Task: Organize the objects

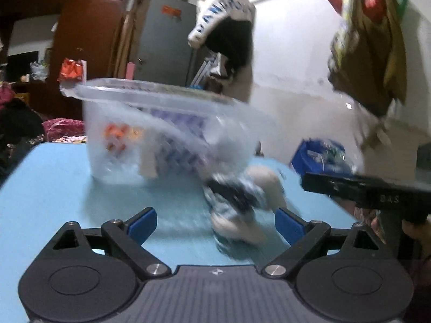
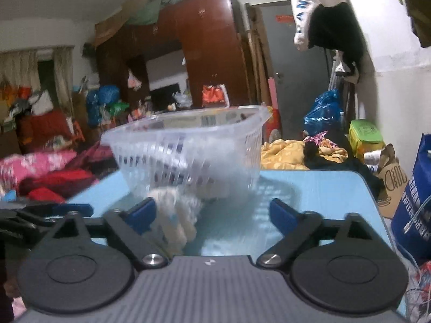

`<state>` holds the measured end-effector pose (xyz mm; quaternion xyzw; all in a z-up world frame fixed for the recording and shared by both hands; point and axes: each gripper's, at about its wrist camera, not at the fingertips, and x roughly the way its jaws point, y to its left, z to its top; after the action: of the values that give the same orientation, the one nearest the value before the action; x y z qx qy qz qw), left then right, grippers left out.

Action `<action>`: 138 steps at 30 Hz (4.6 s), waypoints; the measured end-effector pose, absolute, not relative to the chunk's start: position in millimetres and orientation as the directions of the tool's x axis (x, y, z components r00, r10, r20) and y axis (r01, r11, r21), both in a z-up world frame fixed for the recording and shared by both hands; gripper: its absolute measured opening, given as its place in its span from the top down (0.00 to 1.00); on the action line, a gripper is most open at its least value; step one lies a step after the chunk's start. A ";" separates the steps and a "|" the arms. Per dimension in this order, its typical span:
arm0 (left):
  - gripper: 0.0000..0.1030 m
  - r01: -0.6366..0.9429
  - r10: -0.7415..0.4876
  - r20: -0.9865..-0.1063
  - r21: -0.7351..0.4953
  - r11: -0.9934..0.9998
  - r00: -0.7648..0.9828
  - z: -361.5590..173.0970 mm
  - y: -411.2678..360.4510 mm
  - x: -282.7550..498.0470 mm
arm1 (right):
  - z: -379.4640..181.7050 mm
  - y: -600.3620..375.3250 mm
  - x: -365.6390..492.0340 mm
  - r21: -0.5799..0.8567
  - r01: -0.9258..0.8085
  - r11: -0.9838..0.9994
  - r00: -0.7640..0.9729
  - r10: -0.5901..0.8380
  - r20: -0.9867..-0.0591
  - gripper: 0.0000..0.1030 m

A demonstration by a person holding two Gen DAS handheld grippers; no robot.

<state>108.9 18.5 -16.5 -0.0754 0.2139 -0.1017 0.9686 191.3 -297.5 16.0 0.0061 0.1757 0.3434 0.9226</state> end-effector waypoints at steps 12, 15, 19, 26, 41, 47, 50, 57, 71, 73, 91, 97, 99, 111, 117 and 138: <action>0.15 0.175 -0.247 -0.460 -0.192 0.966 0.853 -42.1 -18.5 123.3 | 0.2 -266.9 183.7 0.017 -0.705 0.709 0.648 0.654 -0.391 0.50; 0.20 0.171 -0.234 -0.470 -0.173 0.970 0.851 -45.2 -27.0 127.1 | -1.5 -261.7 185.1 0.014 -0.717 0.697 0.632 0.659 -0.408 0.58; 0.30 0.148 -0.202 -0.470 -0.149 0.978 0.859 -46.2 -32.8 130.9 | -6.6 -260.8 190.4 0.037 -0.727 0.686 0.610 0.669 -0.426 0.78; 0.44 0.143 -0.190 -0.478 -0.132 0.981 0.858 -43.7 -37.1 136.5 | -15.9 -288.5 184.3 0.101 -0.703 0.704 0.616 0.674 -0.407 0.82; 0.85 0.160 -0.157 -0.423 -0.028 0.987 0.892 -39.7 -42.6 131.6 | -25.0 -310.3 187.6 0.135 -0.672 0.728 0.632 0.658 -0.410 0.82; 0.86 0.199 -0.181 -0.395 0.004 0.980 0.901 -36.1 -37.9 120.5 | -20.5 -308.0 178.6 0.101 -0.681 0.725 0.643 0.658 -0.392 0.83; 0.86 0.211 -0.189 -0.368 0.020 0.977 0.910 -34.7 -37.0 112.1 | -18.2 -305.7 175.7 0.088 -0.683 0.725 0.648 0.658 -0.384 0.83; 0.86 0.225 -0.209 -0.307 0.017 0.974 0.928 -19.8 -24.2 87.8 | -4.8 -304.0 160.5 0.071 -0.705 0.705 0.649 0.683 -0.336 0.84; 0.86 0.232 -0.220 -0.164 0.056 0.971 0.962 25.6 -3.6 47.9 | 34.3 -295.0 138.7 0.015 -0.752 0.659 0.638 0.733 -0.237 0.84; 0.86 0.222 -0.210 -0.128 0.083 0.972 0.969 40.7 -0.9 43.7 | 48.8 -290.6 138.4 -0.009 -0.757 0.654 0.641 0.739 -0.206 0.84; 0.86 -0.077 0.093 -0.172 0.101 0.992 0.981 107.6 72.6 184.0 | 88.7 -134.2 278.8 -0.053 -0.776 0.628 0.619 0.744 -0.251 0.84; 0.86 -0.111 0.128 -0.205 0.092 0.990 0.970 92.4 84.2 194.5 | 69.9 -127.7 282.6 -0.024 -0.787 0.617 0.596 0.749 -0.289 0.84; 0.86 -0.121 0.139 -0.221 0.096 0.988 0.965 88.2 86.0 199.7 | 65.6 -126.6 280.0 -0.035 -0.786 0.617 0.596 0.741 -0.309 0.84; 0.25 -0.109 0.124 -0.213 0.081 0.991 0.969 79.9 91.9 187.8 | 69.3 -155.6 268.4 0.009 -0.762 0.647 0.611 0.724 -0.319 0.20; 0.01 -0.081 0.094 -0.153 0.093 0.992 0.984 83.8 85.0 161.4 | 73.2 -201.2 248.3 0.010 -0.721 0.693 0.672 0.702 -0.235 0.00; 0.01 -0.027 0.042 -0.230 0.067 0.997 0.972 80.1 62.9 137.1 | 74.3 -228.9 211.8 0.015 -0.519 0.854 0.808 0.497 -0.316 0.00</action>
<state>137.1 62.9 80.1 0.0319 0.1164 0.0173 0.9925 211.8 -228.9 74.3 -0.0359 0.1563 0.2673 0.9502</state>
